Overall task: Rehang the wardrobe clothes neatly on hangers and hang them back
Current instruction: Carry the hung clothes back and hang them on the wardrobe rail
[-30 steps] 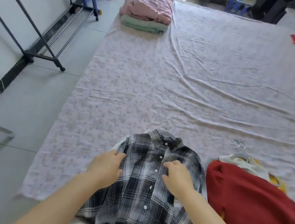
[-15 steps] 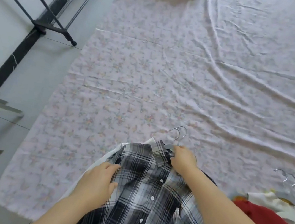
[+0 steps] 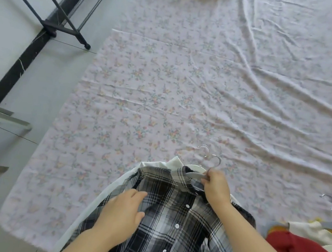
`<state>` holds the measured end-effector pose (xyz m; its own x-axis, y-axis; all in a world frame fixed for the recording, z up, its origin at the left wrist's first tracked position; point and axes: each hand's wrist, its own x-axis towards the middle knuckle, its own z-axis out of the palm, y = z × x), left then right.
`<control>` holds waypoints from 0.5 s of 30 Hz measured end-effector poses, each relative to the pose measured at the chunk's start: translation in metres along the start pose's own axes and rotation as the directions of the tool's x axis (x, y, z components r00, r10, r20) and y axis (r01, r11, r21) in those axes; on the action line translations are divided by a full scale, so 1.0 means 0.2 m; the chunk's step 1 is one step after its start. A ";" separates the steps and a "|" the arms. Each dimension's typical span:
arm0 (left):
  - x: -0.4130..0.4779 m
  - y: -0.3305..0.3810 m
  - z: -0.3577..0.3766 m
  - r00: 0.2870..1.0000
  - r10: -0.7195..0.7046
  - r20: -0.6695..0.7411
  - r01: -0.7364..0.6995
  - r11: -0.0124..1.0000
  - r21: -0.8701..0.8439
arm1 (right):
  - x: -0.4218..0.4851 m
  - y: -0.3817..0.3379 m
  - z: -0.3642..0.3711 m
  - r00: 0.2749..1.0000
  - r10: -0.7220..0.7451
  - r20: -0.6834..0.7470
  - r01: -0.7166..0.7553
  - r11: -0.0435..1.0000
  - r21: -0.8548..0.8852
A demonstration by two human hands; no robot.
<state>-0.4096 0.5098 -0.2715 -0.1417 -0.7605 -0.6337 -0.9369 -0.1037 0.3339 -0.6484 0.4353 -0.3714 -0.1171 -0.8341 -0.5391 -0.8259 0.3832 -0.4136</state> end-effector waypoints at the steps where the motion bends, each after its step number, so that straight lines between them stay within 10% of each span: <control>1: -0.03 0.00 0.00 1.000 0.008 -0.006 -0.008 1.000 -0.010 | -0.07 -0.01 -0.01 1.000 -0.021 0.003 0.021 1.000 0.021; 9: -0.42 -0.04 -0.07 0.959 0.138 -0.248 -0.168 0.980 -0.104 | -0.81 -0.37 -0.12 0.962 -0.255 -0.102 0.266 0.957 0.116; 15: -0.99 -0.25 -0.10 0.762 0.166 -0.626 -0.265 0.962 -0.068 | -1.47 -0.82 -0.15 0.894 -0.443 -0.062 0.447 0.889 0.100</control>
<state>-0.3285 0.6521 -0.1486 -0.0628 -0.9980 0.0098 -0.8419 0.0582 0.5365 -0.4948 0.6063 -0.1225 0.2272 -0.9402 -0.2538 -0.7314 0.0073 -0.6819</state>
